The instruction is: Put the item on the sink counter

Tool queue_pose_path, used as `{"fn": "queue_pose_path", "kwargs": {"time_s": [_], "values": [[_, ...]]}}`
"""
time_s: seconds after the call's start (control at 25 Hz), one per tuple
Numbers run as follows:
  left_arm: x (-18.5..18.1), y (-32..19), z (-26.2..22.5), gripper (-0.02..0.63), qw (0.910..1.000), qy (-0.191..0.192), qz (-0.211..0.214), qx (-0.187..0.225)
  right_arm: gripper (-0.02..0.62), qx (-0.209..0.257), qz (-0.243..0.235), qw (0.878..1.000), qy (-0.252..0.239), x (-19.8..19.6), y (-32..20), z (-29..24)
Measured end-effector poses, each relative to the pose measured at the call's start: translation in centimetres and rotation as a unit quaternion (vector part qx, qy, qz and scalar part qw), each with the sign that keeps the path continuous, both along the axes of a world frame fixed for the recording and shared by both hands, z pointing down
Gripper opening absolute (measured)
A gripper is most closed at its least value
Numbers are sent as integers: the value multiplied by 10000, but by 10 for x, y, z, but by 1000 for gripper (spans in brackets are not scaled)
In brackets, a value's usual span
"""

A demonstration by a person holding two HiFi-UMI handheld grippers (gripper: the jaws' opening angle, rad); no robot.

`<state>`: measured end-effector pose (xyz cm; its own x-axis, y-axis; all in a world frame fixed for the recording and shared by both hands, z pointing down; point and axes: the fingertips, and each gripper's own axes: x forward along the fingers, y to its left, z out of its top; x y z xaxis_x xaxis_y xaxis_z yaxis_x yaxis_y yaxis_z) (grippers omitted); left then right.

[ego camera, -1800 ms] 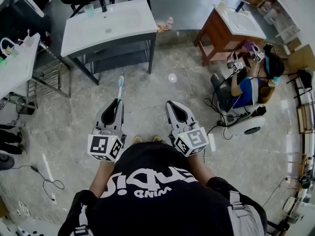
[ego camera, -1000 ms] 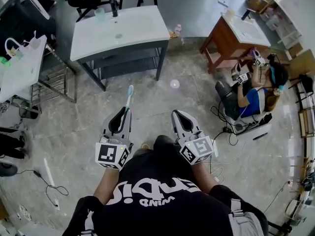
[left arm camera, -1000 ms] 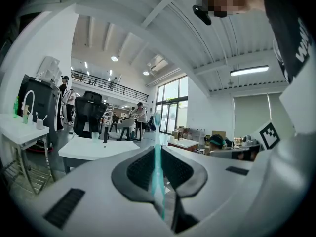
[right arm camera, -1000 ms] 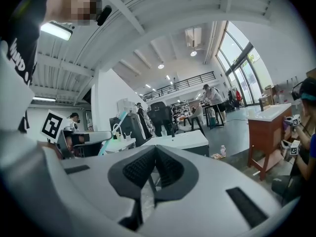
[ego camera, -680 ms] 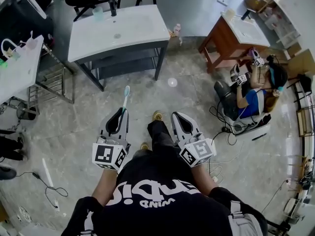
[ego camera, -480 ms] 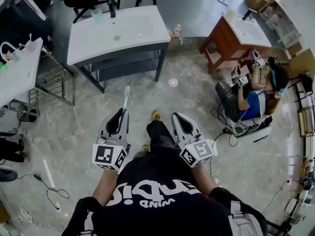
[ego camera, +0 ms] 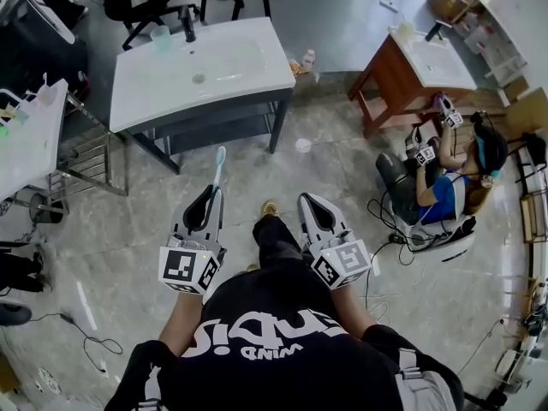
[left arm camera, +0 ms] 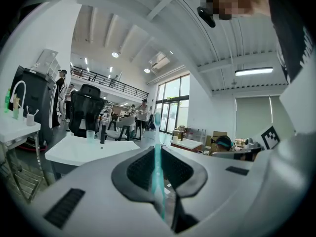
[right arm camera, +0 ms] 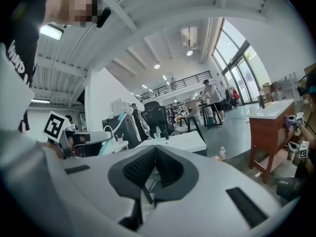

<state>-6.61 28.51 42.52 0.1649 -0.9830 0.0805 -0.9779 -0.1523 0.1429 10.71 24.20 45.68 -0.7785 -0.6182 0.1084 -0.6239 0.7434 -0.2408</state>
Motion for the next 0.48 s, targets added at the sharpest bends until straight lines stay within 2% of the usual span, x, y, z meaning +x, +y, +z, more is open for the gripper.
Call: {"fn": "queue_pose_path", "kwargs": {"time_s": [0.48], "values": [[-19,-100,-15,58,9999,-60,-82,-58,18,2,-48,9999,-112,-16,-106,-15]]}}
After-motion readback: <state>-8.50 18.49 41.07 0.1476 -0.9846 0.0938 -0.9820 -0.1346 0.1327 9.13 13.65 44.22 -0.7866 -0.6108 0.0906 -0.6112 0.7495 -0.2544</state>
